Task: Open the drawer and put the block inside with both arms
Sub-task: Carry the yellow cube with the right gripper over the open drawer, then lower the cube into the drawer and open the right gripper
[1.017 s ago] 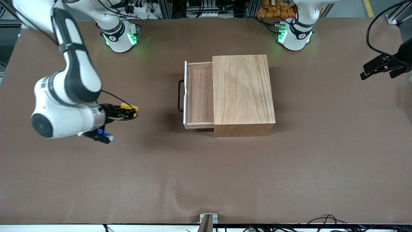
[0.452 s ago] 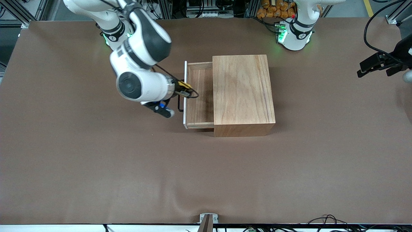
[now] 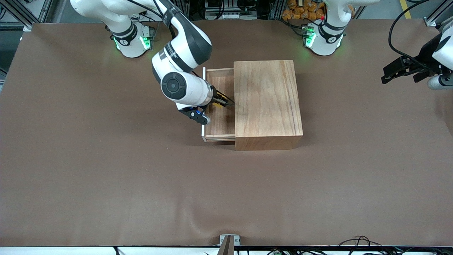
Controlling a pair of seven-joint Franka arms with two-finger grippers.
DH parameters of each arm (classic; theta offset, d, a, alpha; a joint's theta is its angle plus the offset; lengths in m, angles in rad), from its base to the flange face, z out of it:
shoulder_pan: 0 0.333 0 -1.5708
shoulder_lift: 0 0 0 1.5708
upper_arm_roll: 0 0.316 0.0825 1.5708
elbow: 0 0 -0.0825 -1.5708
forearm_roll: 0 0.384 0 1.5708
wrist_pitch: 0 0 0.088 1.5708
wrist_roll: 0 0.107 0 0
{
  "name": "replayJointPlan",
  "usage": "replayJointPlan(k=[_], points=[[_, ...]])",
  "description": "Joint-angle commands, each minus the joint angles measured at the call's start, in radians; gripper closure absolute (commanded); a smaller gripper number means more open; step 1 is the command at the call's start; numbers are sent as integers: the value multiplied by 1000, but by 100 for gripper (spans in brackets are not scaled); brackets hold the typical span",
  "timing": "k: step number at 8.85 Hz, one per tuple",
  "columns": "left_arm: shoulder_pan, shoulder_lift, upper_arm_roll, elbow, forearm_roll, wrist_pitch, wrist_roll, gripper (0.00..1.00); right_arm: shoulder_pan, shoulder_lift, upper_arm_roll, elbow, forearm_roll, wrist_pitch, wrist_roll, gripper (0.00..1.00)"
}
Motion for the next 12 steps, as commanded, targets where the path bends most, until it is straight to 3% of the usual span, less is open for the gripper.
replayJointPlan(k=[1,2,3,4,6,8,10,12], points=[[1,-17,0,-8,18,-7,-17,0,41,25,-17,-2,-16,32,12,100],[1,-16,0,-5,29,-5,-12,0,42,39,-17,-2,-33,34,12,100],[4,-14,-2,-3,26,-4,-6,0,41,47,-17,1,-38,32,14,15],[1,-14,-2,-5,24,-7,-8,0,35,45,-17,5,-39,24,17,0],[2,-7,0,-3,26,-2,-8,0,10,36,-22,38,-38,3,11,0],[2,-5,0,-2,26,-2,-8,0,-68,30,-22,185,-38,-192,12,0],[2,-2,0,-3,27,-2,-8,0,-187,30,-39,338,-50,-302,-6,0],[-2,6,0,-3,27,12,-8,0,-350,30,-33,386,-50,-356,-285,0]])
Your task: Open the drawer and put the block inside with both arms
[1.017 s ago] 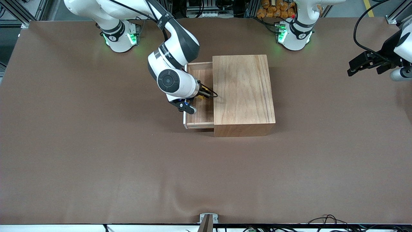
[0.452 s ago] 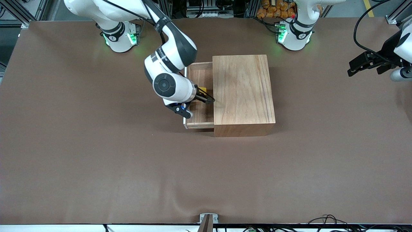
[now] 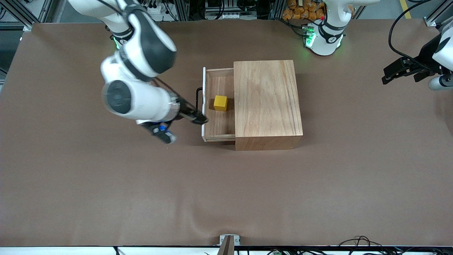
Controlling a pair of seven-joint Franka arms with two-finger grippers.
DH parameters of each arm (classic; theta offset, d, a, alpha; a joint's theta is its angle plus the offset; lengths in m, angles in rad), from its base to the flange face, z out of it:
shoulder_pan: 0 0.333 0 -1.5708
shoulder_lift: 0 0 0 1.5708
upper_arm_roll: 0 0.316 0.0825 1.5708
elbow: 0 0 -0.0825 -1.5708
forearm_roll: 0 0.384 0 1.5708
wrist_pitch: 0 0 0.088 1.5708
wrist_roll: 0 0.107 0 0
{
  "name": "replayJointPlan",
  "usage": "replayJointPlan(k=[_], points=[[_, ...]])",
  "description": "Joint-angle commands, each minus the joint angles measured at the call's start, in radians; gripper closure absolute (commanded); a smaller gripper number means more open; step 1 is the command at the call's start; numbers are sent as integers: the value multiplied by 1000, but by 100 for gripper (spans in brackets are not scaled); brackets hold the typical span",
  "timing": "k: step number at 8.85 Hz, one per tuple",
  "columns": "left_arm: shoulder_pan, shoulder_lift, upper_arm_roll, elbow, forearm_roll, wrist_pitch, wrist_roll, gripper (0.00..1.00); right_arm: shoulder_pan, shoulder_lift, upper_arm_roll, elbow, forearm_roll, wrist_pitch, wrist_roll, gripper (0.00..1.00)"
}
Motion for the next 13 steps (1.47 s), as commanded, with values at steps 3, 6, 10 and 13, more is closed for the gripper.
replayJointPlan(k=[3,6,10,13], points=[[-2,3,-2,3,19,8,-5,0,-268,-55,19,38,-133,-103,-397,0],[5,3,-2,3,19,8,-5,0,-349,-183,44,82,-309,-252,-607,0],[6,10,-2,1,19,8,-5,0,-350,-543,12,-320,-388,-144,-696,0],[6,10,-1,3,19,8,-5,0,-349,-620,18,-404,-396,-53,-700,0]])
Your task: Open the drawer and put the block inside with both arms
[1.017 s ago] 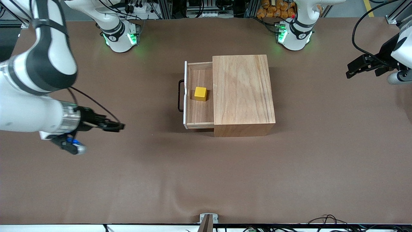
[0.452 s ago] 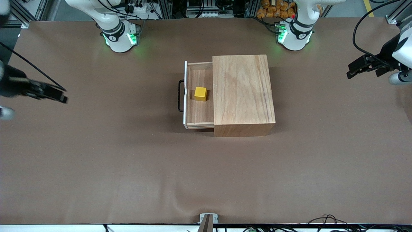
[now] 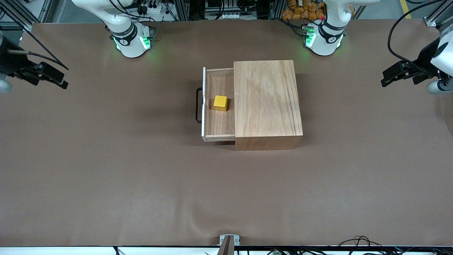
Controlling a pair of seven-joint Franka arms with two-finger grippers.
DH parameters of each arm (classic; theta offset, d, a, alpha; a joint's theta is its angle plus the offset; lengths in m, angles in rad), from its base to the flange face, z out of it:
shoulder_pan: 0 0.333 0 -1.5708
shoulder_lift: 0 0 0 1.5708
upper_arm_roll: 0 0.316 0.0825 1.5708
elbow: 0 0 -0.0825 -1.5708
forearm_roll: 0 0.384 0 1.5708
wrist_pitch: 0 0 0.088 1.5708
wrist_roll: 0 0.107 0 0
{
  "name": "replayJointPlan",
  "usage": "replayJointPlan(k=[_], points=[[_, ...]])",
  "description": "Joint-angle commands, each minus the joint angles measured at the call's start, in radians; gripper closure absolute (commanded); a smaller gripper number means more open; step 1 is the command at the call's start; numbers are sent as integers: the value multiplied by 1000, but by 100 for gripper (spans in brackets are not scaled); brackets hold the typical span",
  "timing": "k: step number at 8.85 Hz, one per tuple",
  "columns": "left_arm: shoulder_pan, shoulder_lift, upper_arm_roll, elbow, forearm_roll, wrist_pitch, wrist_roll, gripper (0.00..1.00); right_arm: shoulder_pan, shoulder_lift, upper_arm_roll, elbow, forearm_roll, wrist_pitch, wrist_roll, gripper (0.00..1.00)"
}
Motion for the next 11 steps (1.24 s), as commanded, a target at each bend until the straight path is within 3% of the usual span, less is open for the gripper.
replayJointPlan(k=[1,2,3,11], points=[[3,0,-4,5,19,4,-5,0,-2,28,3,96,-63,-40,-13,0],[3,-1,-3,5,19,4,-5,0,-13,100,-2,190,-71,-82,-14,0],[3,-3,0,8,19,3,-5,0,-18,108,-2,204,-70,-88,-13,0],[1,-1,-1,26,68,-2,-8,0,-24,107,3,204,-73,-90,-13,0]])
